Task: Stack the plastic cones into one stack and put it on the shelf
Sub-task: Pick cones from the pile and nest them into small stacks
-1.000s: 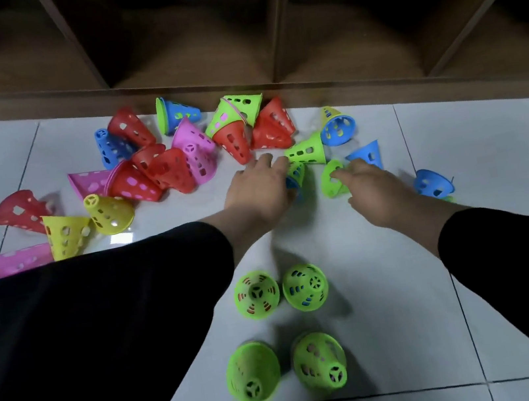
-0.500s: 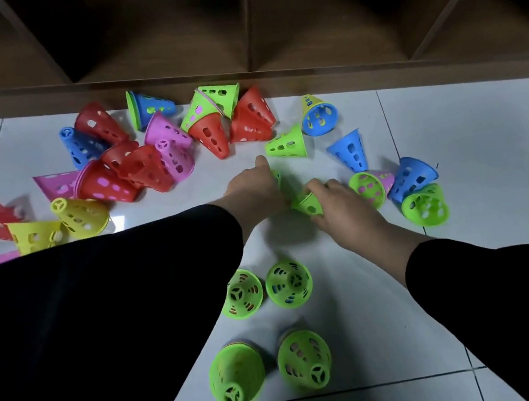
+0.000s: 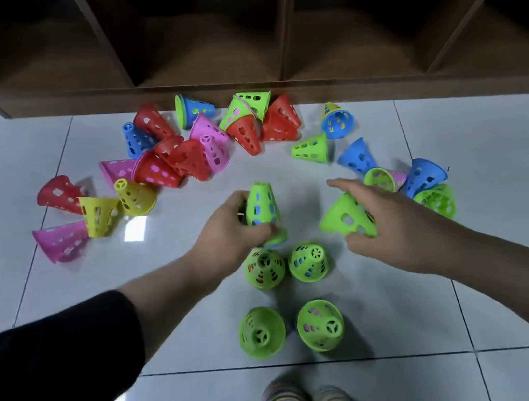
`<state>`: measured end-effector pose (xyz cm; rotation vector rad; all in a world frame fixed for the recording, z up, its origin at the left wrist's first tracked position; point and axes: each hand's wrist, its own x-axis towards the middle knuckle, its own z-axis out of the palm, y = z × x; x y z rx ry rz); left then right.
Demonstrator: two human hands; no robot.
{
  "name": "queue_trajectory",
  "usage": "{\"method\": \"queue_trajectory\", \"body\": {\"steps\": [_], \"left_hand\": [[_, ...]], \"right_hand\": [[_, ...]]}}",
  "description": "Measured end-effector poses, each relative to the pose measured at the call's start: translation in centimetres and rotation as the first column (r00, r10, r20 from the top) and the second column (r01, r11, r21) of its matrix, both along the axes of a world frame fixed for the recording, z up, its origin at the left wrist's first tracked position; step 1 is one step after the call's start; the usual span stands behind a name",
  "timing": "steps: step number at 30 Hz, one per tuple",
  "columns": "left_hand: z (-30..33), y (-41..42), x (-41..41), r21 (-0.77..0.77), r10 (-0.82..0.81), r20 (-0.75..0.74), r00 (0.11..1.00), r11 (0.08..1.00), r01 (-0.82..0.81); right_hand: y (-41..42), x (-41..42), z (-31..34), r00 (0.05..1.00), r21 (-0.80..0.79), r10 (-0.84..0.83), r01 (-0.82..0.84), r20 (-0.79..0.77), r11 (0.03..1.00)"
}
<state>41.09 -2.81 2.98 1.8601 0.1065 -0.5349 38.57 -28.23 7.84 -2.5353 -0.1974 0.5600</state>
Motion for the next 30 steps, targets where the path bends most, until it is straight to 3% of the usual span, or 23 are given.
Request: {"method": "queue_trajectory", "body": {"steps": [5, 10, 15, 21, 24, 30], "left_hand": [[-1.5, 0.3, -4.5, 0.182, -0.193, 0.227, 0.955, 0.971, 0.153], [-3.3, 0.6, -5.6, 0.431, -0.374, 0.179, 0.910, 0.861, 0.269], [-2.6, 1.0, -5.8, 0.489, -0.423, 0.071, 0.903, 0.804, 0.338], [0.2, 1.2, -4.7, 0.543, -0.501, -0.066, 0.863, 0.708, 0.452], [2.5, 1.2, -2.8, 0.601, -0.563, 0.001, 0.826, 0.661, 0.450], [7.6, -2.9, 1.3, 0.640, -0.545, 0.157, 0.823, 0.691, 0.336]], "right_hand": [[2.4, -1.4, 1.0, 0.961, -0.323, 0.259, -0.275, -0.093, 0.906], [5.0, -1.4, -2.3, 0.948, -0.465, 0.298, -0.316, -0.114, 0.827], [5.7, -3.1, -4.1, 0.971, -0.379, 0.219, -0.240, -0.097, 0.894], [4.4, -5.4, -0.8, 0.979, -0.336, 0.158, -0.193, -0.128, 0.922], [2.2, -5.5, 0.9, 0.989, -0.358, 0.103, -0.136, -0.110, 0.924], [-3.6, -3.9, 3.0, 0.998, -0.447, 0.006, -0.037, -0.070, 0.894]]}}
